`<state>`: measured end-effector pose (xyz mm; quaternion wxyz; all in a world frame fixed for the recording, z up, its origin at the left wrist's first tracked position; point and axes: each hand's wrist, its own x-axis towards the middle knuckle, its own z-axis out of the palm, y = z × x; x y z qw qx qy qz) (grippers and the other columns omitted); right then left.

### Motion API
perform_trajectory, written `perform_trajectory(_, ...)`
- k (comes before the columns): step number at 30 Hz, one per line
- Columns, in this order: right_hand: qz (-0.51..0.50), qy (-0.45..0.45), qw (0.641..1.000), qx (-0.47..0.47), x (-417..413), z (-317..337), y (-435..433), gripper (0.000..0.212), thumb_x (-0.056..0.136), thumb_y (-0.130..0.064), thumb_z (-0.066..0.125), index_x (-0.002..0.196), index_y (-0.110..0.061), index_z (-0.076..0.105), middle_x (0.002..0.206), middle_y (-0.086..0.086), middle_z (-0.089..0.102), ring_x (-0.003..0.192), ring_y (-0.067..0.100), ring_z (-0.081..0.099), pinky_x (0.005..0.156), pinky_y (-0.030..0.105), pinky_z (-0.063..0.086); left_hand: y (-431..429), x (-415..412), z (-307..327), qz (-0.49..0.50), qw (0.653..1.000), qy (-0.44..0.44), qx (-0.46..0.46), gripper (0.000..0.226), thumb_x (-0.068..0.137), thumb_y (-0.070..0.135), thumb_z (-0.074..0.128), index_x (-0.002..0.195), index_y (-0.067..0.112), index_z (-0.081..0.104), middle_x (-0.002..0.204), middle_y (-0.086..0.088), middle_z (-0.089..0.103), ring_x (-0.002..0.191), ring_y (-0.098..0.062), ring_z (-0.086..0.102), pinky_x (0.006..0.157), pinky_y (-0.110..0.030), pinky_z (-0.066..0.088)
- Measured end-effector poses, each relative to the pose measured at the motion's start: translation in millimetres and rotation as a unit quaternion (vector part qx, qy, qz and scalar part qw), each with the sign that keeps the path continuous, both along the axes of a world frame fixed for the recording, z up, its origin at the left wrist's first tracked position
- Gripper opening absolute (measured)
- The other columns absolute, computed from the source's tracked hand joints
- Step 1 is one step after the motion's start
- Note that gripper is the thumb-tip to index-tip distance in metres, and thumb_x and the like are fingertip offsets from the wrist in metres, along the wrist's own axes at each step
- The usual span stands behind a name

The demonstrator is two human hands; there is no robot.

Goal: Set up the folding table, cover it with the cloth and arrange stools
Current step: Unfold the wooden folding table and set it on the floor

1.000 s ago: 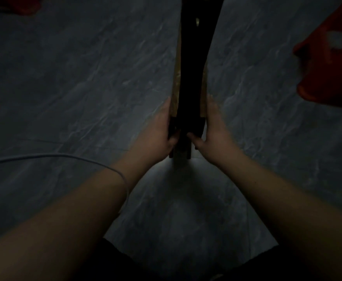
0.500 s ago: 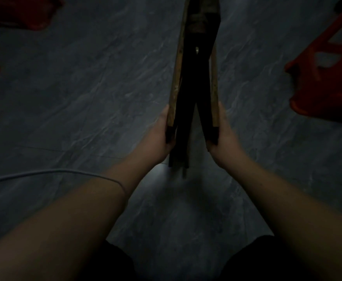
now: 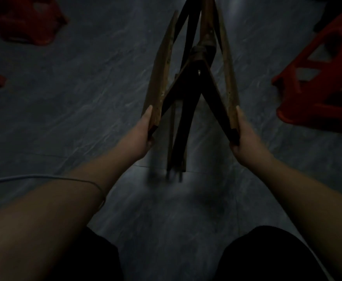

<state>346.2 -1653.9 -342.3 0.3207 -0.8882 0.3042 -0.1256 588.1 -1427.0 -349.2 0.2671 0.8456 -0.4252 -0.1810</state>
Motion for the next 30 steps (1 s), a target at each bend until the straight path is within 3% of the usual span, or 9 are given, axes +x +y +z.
perform_trajectory(3, 0.002, 0.041, 0.999, -0.030, -9, 20, -5, 0.102, 0.086, -0.001, 0.063, 0.158, -0.036, -0.002, 0.167, -0.001, 0.010, 0.151, 0.020, 0.020, 0.122, 0.045, 0.025, 11, 8, 16, 0.014, 0.999, -0.028, 0.032, 0.100, 0.089, 0.009, 0.063, 0.158, 0.033, -0.005, 0.158, -0.012, 0.032, 0.128, -0.035, 0.052, 0.100, -0.038, 0.044)
perform_trajectory(8, 0.009, 0.078, 0.995, -0.058, -19, 49, -15, 0.104, 0.084, 0.005, 0.064, 0.159, -0.031, 0.001, 0.167, 0.003, 0.010, 0.152, 0.023, 0.018, 0.123, 0.044, 0.022, 27, 26, 45, 0.031, 0.995, -0.043, 0.085, 0.098, 0.092, 0.013, 0.061, 0.156, 0.039, -0.008, 0.153, -0.015, 0.039, 0.115, -0.037, 0.059, 0.094, -0.041, 0.048)
perform_trajectory(12, 0.010, 0.115, 0.990, -0.081, -22, 69, -15, 0.101, 0.085, 0.006, 0.063, 0.160, -0.025, 0.002, 0.167, 0.006, 0.009, 0.152, 0.022, 0.015, 0.122, 0.034, 0.014, 39, 36, 64, 0.025, 0.994, -0.050, 0.094, 0.093, 0.093, 0.010, 0.059, 0.158, 0.031, -0.005, 0.160, -0.014, 0.028, 0.135, -0.036, 0.045, 0.109, -0.040, 0.037)
perform_trajectory(16, 0.016, 0.145, 0.983, -0.110, -27, 81, -16, 0.101, 0.085, 0.006, 0.062, 0.160, -0.023, 0.002, 0.167, 0.006, 0.008, 0.153, 0.022, 0.013, 0.124, 0.039, 0.016, 48, 41, 83, 0.028, 0.992, -0.059, 0.111, 0.093, 0.093, 0.008, 0.058, 0.158, 0.030, -0.005, 0.166, -0.007, 0.012, 0.147, -0.031, 0.028, 0.120, -0.039, 0.023)
perform_trajectory(23, 0.009, 0.203, 0.969, -0.138, -31, 116, -18, 0.097, 0.089, 0.002, 0.059, 0.160, -0.024, -0.003, 0.168, 0.004, 0.003, 0.153, 0.021, 0.010, 0.124, 0.041, 0.015, 58, 59, 121, 0.018, 0.978, -0.135, 0.158, 0.089, 0.095, 0.001, 0.052, 0.158, 0.026, -0.006, 0.166, -0.007, 0.008, 0.147, -0.030, 0.027, 0.120, -0.044, 0.024)
perform_trajectory(30, 0.006, 0.276, 0.946, -0.172, -35, 158, -20, 0.093, 0.095, -0.003, 0.052, 0.158, -0.029, -0.011, 0.167, 0.001, -0.004, 0.153, 0.024, 0.006, 0.124, 0.045, 0.015, 64, 82, 153, 0.011, 0.952, -0.198, 0.234, 0.093, 0.093, 0.000, 0.049, 0.155, 0.032, -0.012, 0.166, -0.004, 0.003, 0.148, -0.032, 0.023, 0.117, -0.051, 0.031)
